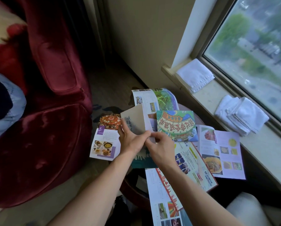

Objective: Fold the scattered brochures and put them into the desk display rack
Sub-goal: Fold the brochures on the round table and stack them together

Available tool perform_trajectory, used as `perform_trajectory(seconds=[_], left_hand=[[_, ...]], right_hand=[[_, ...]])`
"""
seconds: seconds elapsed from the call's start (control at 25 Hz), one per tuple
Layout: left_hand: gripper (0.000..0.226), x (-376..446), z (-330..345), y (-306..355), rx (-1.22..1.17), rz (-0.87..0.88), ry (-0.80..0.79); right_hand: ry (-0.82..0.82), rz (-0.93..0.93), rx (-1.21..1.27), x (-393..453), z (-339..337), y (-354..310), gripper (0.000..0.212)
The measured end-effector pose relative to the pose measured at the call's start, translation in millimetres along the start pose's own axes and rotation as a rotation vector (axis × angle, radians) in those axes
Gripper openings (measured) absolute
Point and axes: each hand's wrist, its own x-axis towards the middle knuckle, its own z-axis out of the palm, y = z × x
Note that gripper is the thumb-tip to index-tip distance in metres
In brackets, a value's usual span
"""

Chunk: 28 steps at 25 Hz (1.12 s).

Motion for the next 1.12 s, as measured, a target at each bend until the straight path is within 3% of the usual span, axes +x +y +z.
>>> perform_trajectory(seconds=[0.2, 0.32, 0.4, 0.56, 0.72, 0.88, 1.0, 1.12], left_hand=[[0.123, 8.1, 0.8, 5.8, 0.278, 0.138, -0.022], [0.120, 14.0, 3.8, 6.3, 0.412, 0.220, -0.007], [0.118, 20.8, 6.1, 7.0, 0.461, 0.235, -0.020], [0.120, 39.3, 8.8, 8.8, 0.536, 0.230, -0.025], [0.120, 57.6, 10.2, 5.5, 0.594, 0.224, -0.027], [0.119, 70.3, 16.1, 1.4, 0.614, 0.240, -0.005], [0.118, 74.4, 18.2, -0.7, 0.619, 0.241, 0.004], [0.118, 74.8, 19.8, -4.5, 0.633, 0.219, 0.011]], right_hand=[[-0.095, 0.049, 0.004, -0.4, -9.0, 15.8, 0.041], [-0.143, 0.129, 0.097, 7.4, -14.2, 30.0, 0.037], [-0.065, 0.164, 0.120, 19.8, -26.1, 43.7, 0.038], [0.225, 0.282, -0.289, 80.0, -75.3, 90.1, 0.066], [0.213, 0.390, -0.524, 137.9, -100.4, 122.3, 0.093], [0.261, 0.302, -0.703, 159.3, -94.7, 132.3, 0.082], [0.220, 0.298, -0.624, 168.7, -90.9, 129.8, 0.059], [0.167, 0.388, -0.464, 173.5, -93.5, 127.5, 0.061]])
